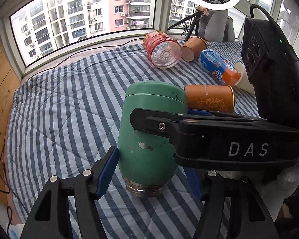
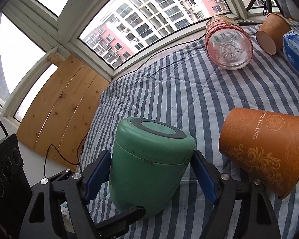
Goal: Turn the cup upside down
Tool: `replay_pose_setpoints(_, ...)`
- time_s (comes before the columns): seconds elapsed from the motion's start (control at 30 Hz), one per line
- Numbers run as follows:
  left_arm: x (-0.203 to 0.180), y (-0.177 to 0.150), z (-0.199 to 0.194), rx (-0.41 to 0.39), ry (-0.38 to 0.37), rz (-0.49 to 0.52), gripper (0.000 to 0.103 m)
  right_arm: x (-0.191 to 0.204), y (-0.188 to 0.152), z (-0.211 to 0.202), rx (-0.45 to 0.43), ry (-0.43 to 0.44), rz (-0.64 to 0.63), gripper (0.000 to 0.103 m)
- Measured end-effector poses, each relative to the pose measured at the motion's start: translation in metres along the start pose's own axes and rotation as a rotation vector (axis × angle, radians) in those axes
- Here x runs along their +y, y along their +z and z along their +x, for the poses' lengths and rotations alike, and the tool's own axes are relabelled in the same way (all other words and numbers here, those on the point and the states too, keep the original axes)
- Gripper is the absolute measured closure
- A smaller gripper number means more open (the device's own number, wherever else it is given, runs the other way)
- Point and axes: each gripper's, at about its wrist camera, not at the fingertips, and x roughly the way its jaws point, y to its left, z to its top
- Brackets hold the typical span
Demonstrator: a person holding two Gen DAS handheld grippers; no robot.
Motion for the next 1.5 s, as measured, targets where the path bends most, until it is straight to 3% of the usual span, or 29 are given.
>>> replay_pose_setpoints(0.4,-0.054,-0.034,-0.027,-0.066,0.003,0.032,0.035,0.011,-0.038,-0.069,-0.106,-0.03,-0.165,0.028)
replay_pose_setpoints(0.67,-0.108,-0.038,-0.025,-0.119,-0.071,0.06,0.035,-0.001,-0.057,-0.126,-0.204,-0.122,-0.282,0.029)
replay_pose_setpoints(0.9,-0.159,-0.025,-0.007,-0.153,-0.124,0.099,0.035,-0.034,-0.051,-0.159,-0.269,-0.202,-0.313,0.03)
replay_pose_setpoints(1.2,-0.211,-0.021,0.019,-0.215,-0.079,0.155,0.034,-0.063,-0.054,-0.179,-0.332,-0.285,-0.393,0.03)
replay_pose_setpoints(1.5,-0.219,-0.02,0.031,-0.226,-0.098,0.149,0.034,-0.074,-0.062,-0.181,-0.367,-0.309,-0.417,0.029)
